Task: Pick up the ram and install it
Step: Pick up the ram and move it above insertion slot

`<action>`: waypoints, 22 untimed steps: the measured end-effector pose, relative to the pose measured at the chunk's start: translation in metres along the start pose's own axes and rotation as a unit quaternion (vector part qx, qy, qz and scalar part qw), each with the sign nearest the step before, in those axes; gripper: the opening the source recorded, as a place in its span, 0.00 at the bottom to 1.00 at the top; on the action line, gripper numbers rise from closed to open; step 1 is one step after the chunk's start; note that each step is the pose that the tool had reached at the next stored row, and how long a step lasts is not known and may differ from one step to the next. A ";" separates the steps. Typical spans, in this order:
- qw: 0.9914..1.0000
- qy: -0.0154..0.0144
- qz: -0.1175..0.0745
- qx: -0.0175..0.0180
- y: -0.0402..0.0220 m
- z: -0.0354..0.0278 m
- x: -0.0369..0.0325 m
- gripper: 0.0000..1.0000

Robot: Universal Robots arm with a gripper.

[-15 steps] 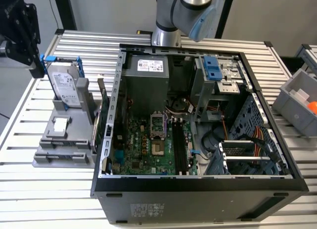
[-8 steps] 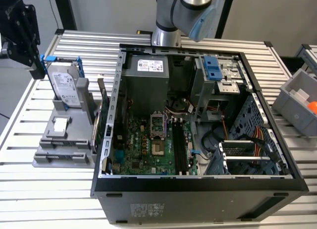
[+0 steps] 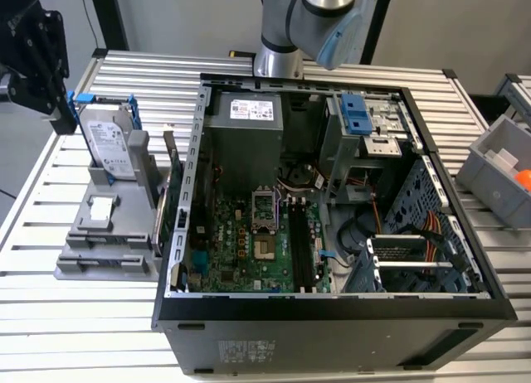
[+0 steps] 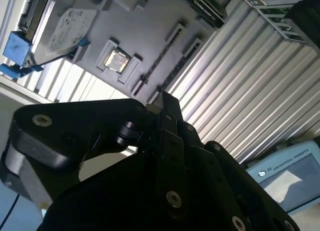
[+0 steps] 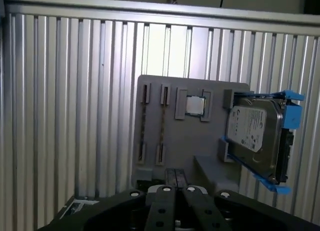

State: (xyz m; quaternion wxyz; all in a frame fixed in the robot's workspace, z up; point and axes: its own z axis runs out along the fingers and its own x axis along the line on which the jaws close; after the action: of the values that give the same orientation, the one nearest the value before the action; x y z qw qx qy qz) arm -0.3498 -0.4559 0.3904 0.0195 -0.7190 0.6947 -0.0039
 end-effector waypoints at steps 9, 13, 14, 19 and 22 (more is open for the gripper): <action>1.000 0.000 0.014 -0.013 0.0002 0.0024 0.0003 0.00; 1.000 -0.001 0.015 -0.015 0.0006 0.0031 0.0010 0.00; 1.000 -0.004 0.015 -0.013 0.0006 0.0034 0.0014 0.00; 1.000 -0.007 0.015 -0.011 0.0009 0.0045 0.0027 0.00; 1.000 -0.007 0.015 -0.011 0.0009 0.0046 0.0028 0.00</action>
State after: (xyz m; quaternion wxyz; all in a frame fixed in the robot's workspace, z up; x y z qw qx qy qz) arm -0.3504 -0.4586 0.3858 0.0166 -0.7085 0.7055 0.0091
